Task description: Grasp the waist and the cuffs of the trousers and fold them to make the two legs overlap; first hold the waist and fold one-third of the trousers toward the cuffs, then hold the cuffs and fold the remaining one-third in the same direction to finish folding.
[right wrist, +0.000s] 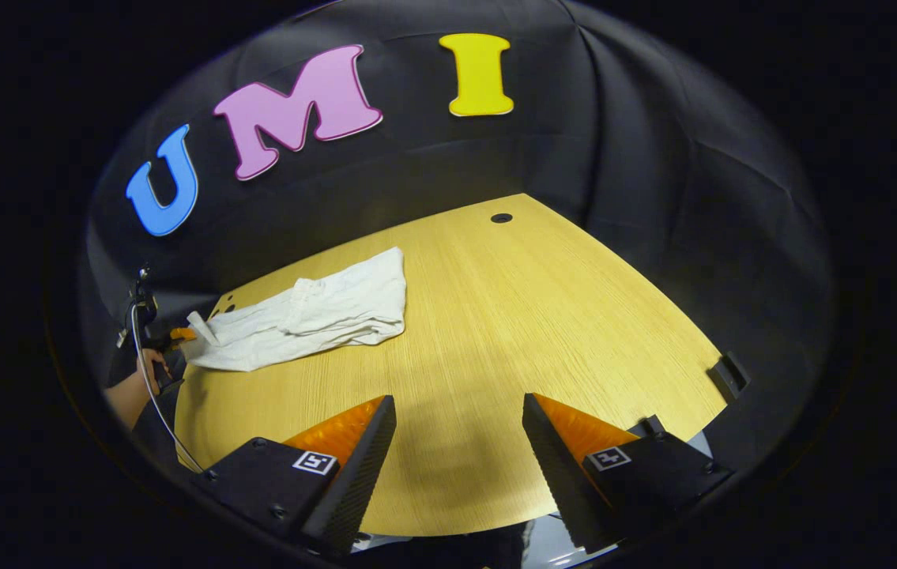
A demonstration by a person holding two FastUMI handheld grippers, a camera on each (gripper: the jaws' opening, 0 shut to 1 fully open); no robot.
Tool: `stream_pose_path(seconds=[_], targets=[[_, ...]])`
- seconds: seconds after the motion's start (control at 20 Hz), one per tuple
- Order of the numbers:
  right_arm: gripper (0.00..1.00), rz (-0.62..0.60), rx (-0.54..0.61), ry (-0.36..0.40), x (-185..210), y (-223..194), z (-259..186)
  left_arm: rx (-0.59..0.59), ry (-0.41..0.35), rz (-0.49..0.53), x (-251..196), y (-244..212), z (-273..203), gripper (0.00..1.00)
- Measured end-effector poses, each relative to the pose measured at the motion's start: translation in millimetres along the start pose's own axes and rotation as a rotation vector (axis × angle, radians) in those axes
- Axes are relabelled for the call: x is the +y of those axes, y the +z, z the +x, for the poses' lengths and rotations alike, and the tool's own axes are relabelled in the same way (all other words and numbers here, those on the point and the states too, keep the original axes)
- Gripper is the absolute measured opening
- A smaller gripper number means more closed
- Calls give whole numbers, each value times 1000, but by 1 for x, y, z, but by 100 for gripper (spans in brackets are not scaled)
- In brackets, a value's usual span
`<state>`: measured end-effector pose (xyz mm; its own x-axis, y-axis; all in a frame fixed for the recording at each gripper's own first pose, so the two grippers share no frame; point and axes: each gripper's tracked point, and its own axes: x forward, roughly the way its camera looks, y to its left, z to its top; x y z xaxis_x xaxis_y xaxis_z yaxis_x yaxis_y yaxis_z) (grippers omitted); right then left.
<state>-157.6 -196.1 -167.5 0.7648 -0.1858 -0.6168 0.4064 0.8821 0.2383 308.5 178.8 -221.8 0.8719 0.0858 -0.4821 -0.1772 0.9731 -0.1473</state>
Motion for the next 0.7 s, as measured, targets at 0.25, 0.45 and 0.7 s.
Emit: stream_pose_path(seconds=[0.25, 0.45, 0.7], targets=[[98, -69, -38, 37, -21, 28, 12, -56, -74, 30, -85, 37, -30, 6], [98, -117, -56, 105, -20, 43, 23, -81, -155, 55, -174, 53, -56, 6], [98, -119, -64, 161, -23, 47, 30, -92, -259, 114, -282, 52, -84, 6]])
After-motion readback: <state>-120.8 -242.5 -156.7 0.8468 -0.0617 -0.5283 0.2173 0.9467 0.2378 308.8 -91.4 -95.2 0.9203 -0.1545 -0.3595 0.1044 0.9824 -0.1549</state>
